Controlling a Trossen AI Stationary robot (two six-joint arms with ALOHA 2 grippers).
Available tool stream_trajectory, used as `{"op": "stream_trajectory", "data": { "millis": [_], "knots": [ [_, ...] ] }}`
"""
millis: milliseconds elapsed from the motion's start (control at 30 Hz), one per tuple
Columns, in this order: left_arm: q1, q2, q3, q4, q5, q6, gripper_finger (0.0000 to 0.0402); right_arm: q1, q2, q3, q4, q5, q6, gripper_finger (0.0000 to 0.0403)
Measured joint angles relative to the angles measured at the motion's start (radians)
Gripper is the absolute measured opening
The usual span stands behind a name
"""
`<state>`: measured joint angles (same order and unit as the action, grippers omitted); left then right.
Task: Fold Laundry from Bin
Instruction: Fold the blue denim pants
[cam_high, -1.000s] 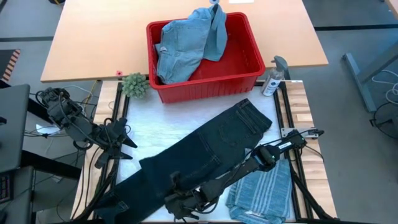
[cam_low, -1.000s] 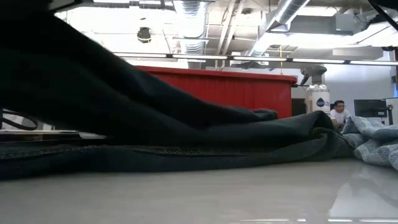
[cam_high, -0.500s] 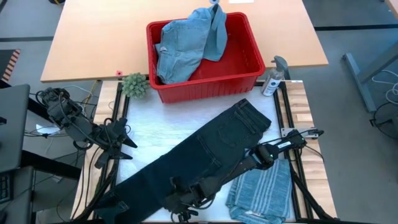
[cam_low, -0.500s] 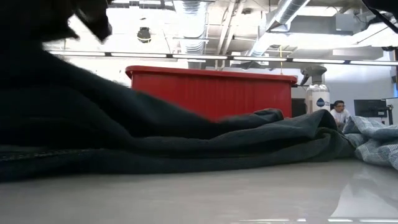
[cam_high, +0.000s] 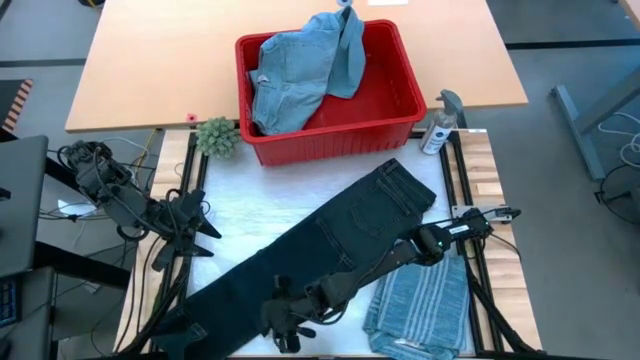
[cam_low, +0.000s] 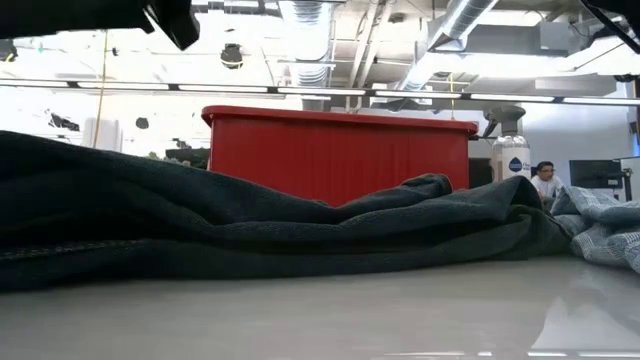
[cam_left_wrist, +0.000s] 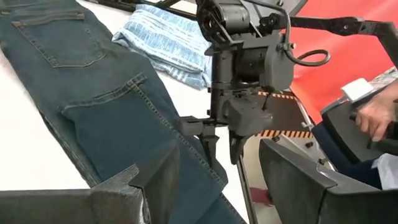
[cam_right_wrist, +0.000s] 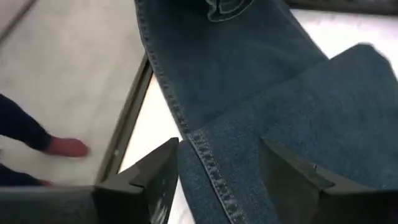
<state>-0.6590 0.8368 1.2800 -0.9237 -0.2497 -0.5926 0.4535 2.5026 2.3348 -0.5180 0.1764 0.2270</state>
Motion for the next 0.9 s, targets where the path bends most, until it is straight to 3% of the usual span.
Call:
{"op": "stream_trajectory", "data": {
  "millis": [100,200,467,533,767,900],
  "knots": [
    [0.0,0.0,0.0,0.006,-0.008,-0.008,0.021,-0.011,-0.033,-0.001,-0.009,-0.006,0.062,0.0243],
    [-0.003,0.015,-0.012,0.086,-0.046,0.004,0.021,-0.019,-0.065,0.004,-0.073,0.118,0.129,0.0209],
    [-0.037,0.087,-0.023,0.133,-0.027,0.01,0.021,-0.058,0.012,-0.001,-0.155,0.141,0.166,0.0021],
    [-0.052,0.092,-0.023,0.15,-0.021,-0.017,0.021,-0.06,0.04,0.0,-0.155,0.139,0.169,0.002],
    [-0.131,0.09,0.01,0.189,-0.006,-0.107,0.021,-0.09,0.087,0.001,-0.255,0.131,0.185,0.0087],
    [-0.196,0.107,0.034,0.122,0.1,-0.182,0.021,-0.112,0.073,-0.002,-0.308,0.056,0.154,0.0098]
  ]
}}
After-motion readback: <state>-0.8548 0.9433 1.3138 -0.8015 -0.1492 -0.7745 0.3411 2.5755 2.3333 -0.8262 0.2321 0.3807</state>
